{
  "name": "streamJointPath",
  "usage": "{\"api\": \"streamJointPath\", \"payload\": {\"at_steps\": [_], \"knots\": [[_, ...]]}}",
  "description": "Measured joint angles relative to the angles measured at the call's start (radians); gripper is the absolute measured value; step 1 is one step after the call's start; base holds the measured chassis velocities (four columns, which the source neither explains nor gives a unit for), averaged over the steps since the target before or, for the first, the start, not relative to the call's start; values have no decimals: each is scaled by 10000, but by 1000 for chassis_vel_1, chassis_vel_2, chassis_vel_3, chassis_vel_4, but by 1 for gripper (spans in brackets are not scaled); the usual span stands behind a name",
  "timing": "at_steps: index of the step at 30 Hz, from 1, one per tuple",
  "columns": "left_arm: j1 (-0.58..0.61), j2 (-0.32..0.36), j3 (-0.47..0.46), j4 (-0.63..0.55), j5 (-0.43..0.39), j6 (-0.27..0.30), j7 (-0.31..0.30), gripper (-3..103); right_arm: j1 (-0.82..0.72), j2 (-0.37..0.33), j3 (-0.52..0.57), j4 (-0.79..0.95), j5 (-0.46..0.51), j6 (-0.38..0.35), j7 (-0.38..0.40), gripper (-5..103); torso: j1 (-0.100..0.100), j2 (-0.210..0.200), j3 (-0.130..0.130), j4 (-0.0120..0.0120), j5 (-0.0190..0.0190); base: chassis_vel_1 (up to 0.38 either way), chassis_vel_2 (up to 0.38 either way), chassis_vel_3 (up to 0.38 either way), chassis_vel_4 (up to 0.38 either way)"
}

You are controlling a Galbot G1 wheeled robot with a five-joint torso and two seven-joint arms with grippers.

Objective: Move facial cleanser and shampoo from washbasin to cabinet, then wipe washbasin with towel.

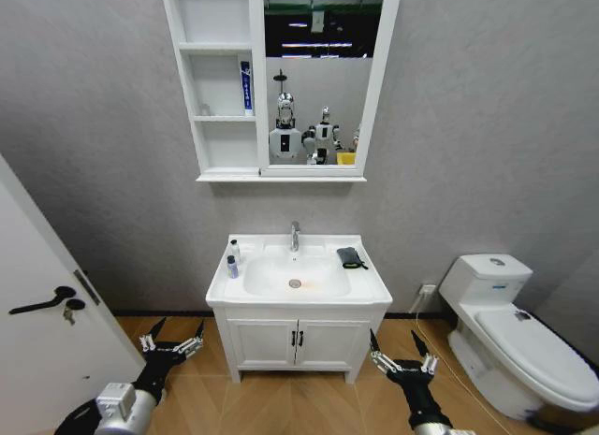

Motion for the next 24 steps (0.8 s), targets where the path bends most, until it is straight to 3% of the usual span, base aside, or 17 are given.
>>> {"api": "streamJointPath", "payload": {"at_steps": [12,24], "knots": [[-232,141,411,406,176,-6,40,100,143,56,47,-401,-688,464,270,100,12,-4,2,0,-8,-246,234,226,-245],[-1842,920,1423,2179,-624,222,11,100,-12,17,-69,-921,-955,688,31,100,-13,5,-4,5,3,20,0,-21,19]]}}
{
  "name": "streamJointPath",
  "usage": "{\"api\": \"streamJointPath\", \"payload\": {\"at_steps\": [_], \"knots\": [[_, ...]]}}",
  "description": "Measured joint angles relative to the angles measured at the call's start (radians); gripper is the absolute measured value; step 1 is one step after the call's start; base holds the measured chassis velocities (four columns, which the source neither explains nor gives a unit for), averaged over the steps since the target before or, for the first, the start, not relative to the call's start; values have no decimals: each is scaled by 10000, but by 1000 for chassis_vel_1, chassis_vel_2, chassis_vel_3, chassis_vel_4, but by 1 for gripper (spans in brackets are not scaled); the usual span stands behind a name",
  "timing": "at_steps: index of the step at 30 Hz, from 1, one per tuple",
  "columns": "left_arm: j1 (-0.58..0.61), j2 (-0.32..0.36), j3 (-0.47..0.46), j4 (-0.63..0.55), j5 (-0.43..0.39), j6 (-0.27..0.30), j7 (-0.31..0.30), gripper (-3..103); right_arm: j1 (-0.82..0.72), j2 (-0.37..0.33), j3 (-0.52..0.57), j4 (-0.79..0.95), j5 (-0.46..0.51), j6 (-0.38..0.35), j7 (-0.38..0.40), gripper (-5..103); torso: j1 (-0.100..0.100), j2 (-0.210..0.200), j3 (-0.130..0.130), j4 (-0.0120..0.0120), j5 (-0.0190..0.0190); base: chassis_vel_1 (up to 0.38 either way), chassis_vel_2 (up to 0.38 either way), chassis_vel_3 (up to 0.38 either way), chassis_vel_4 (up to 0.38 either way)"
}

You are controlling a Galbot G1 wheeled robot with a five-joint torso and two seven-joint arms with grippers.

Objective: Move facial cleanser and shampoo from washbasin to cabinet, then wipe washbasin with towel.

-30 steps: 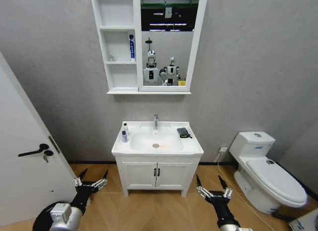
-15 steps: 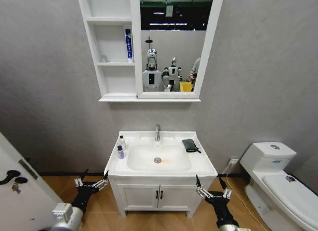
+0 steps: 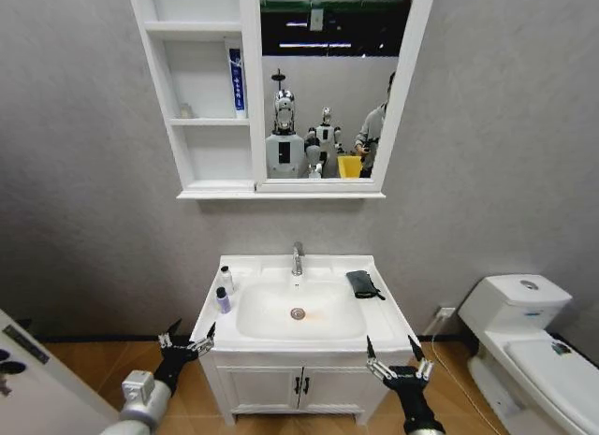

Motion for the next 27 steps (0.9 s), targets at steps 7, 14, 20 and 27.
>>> {"api": "streamJointPath", "payload": {"at_steps": [7,14,20,27], "knots": [[-2099,329,1313,1970,-215,135,-145,100,-355,100,410,8,105,134,6,100,15,-5,4,-6,-4,0,0,0,0],[-3902,305,1877,3701,-376,124,-528,100,-538,230,623,-21,165,218,151,100,13,-5,4,-6,-3,0,0,0,0],[-4934,245,2181,4749,-492,107,-677,100,-552,286,593,-46,139,249,153,100,14,-5,4,-5,-3,0,0,0,0],[-5648,-24,2516,5680,-388,79,-738,99,-441,232,638,-157,281,249,167,100,13,-5,4,-5,-3,0,0,0,0]]}}
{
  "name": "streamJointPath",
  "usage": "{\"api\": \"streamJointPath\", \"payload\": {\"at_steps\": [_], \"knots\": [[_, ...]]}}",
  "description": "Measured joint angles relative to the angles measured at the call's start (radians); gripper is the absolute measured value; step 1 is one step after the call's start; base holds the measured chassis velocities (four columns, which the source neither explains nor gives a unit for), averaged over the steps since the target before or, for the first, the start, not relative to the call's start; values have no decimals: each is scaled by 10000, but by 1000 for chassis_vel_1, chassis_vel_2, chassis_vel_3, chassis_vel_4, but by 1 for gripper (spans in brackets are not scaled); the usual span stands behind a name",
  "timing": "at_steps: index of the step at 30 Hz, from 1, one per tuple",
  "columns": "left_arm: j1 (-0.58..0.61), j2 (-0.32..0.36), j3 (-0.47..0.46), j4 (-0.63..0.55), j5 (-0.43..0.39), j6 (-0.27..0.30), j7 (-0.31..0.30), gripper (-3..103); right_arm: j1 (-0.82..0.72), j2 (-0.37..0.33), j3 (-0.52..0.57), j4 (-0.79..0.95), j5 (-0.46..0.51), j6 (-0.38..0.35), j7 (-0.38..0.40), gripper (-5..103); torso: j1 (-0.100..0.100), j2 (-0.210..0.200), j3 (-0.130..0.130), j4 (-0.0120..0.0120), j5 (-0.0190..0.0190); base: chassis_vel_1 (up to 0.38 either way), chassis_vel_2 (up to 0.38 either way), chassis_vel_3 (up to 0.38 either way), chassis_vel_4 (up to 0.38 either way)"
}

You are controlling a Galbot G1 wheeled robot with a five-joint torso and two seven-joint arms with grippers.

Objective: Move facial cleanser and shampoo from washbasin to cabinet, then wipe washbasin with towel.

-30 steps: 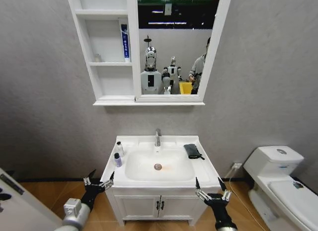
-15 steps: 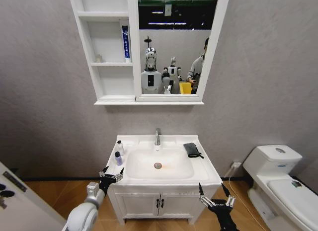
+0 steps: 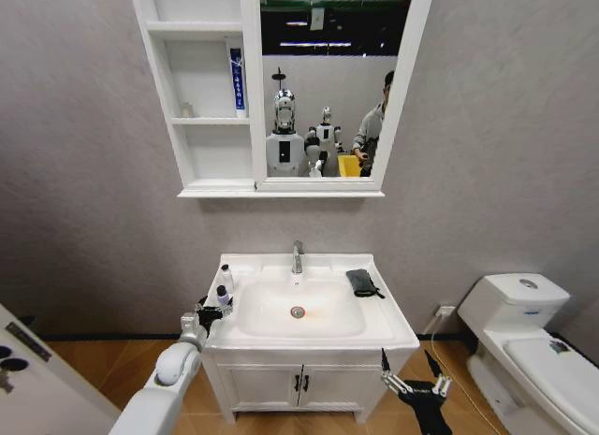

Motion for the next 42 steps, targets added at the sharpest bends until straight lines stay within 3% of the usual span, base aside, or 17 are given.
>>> {"api": "streamJointPath", "payload": {"at_steps": [5,8,12,13,20,22,24,25,27,28,30,31,33,34,36,41,42], "knots": [[-86,-72,19,168,178,-54,10,86,61,-54,55,-20,132,-10,29,100,0,0,-1,0,1,0,0,0,0],[-22,-57,-14,156,255,-97,29,70,130,-91,46,-49,197,-20,47,100,-1,0,-1,0,1,0,0,0,0],[54,-28,-51,83,286,-102,50,58,137,-84,10,-48,198,-21,50,100,0,0,-1,0,0,0,0,0,0],[107,4,-72,17,310,-102,66,48,131,-75,1,-38,197,-20,52,100,-1,0,-1,0,1,0,0,0,0],[371,170,-262,-496,427,-102,82,42,72,-67,-4,48,166,-19,53,100,-1,0,-1,-1,-3,0,0,0,0],[550,334,-381,-950,416,-66,49,42,68,-65,-12,78,163,-23,53,100,0,0,-1,-1,-2,0,0,0,0],[969,959,-729,-2575,141,258,-100,42,93,-72,-47,104,158,-30,53,100,-1,0,-2,1,0,0,0,0,0],[969,959,-729,-2575,141,258,-100,42,93,-72,-47,104,158,-30,53,100,-1,0,-2,1,0,0,0,0,0],[1078,1608,-986,-3823,-456,906,-490,42,156,-80,-91,104,153,-30,49,100,-2,1,-2,2,-1,0,0,0,0],[1078,1608,-986,-3823,-456,906,-490,42,156,-80,-91,104,153,-30,49,100,-2,1,-2,2,-1,0,0,0,0],[818,2596,-1266,-4919,-1684,2025,-1192,42,255,-67,-133,88,145,-23,41,100,-2,1,-2,3,-2,0,0,0,0],[818,2596,-1266,-4919,-1684,2025,-1192,42,255,-67,-133,88,145,-23,41,100,-2,1,-2,3,-2,0,0,0,0],[86,3848,-1537,-5755,-3291,3208,-1866,42,342,-22,-185,70,129,-3,34,100,-2,1,-2,-2,2,0,0,0,0],[86,3848,-1537,-5755,-3291,3208,-1866,42,342,-22,-185,70,129,-3,34,100,-2,1,-2,-2,2,0,0,0,0],[-915,5073,-1681,-6172,-5043,4064,-2363,42,441,5,-206,53,132,24,29,100,-2,1,-2,0,2,0,0,0,0],[-2197,5857,-1414,-5930,-6097,4469,-2554,42,540,29,-194,23,159,71,29,100,-2,0,-1,1,0,0,0,0,0],[-2938,6067,-1138,-5693,-6500,4621,-2626,42,575,35,-182,12,182,87,32,100,-1,0,-1,2,-2,0,0,0,0]]}}
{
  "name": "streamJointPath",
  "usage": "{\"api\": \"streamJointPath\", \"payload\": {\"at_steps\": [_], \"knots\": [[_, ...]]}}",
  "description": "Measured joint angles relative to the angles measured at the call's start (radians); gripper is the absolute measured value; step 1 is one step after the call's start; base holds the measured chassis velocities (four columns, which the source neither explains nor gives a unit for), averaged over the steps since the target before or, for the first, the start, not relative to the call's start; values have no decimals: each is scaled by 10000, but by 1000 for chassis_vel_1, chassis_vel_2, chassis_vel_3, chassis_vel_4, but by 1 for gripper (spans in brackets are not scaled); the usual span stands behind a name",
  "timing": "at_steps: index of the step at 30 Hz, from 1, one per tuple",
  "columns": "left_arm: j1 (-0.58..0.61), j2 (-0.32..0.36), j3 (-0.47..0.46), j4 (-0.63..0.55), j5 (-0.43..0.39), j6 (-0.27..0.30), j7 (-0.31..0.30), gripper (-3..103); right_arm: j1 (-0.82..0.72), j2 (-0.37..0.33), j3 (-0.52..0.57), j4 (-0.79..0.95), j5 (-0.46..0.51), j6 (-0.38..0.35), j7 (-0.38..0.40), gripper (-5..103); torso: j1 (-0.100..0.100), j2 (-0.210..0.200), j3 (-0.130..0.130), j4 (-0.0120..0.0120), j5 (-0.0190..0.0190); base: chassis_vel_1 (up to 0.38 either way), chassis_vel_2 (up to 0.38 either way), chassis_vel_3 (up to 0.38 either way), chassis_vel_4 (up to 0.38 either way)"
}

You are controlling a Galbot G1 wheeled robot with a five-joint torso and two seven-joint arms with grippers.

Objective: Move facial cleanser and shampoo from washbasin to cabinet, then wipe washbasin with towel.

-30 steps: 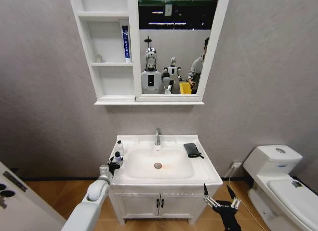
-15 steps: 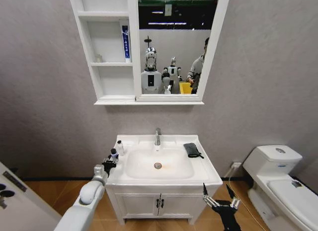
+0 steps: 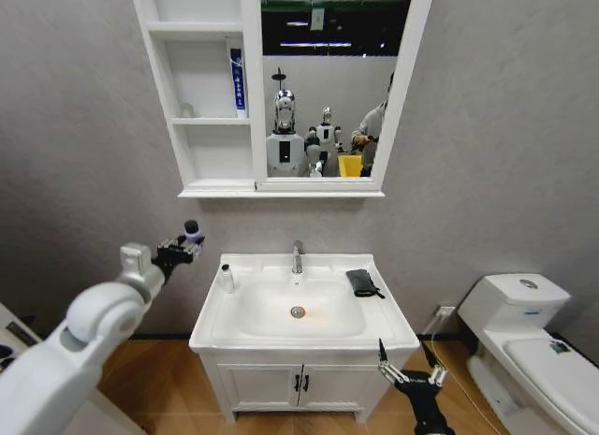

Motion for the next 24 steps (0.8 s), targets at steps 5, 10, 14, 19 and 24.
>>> {"api": "streamJointPath", "payload": {"at_steps": [5,10,14,19,24], "knots": [[-2851,125,1831,1179,-804,268,-213,42,58,-15,40,-2,81,19,5,100,0,0,0,-1,3,0,0,0,0],[-5560,-511,4004,2781,-695,304,-276,42,107,-35,65,-6,112,21,10,100,1,0,1,-4,3,0,0,0,0],[-6899,-1095,5008,4126,-366,388,-291,42,122,-31,84,-46,133,30,18,100,1,-1,2,-2,2,0,0,0,0],[-8908,-2183,6260,6255,203,437,-183,42,123,-47,166,-167,228,107,29,100,2,-1,1,0,5,0,0,0,0],[-9710,-2982,6783,7495,428,437,-185,42,155,-69,151,-191,431,117,41,100,1,-1,1,-6,5,0,0,0,0]]}}
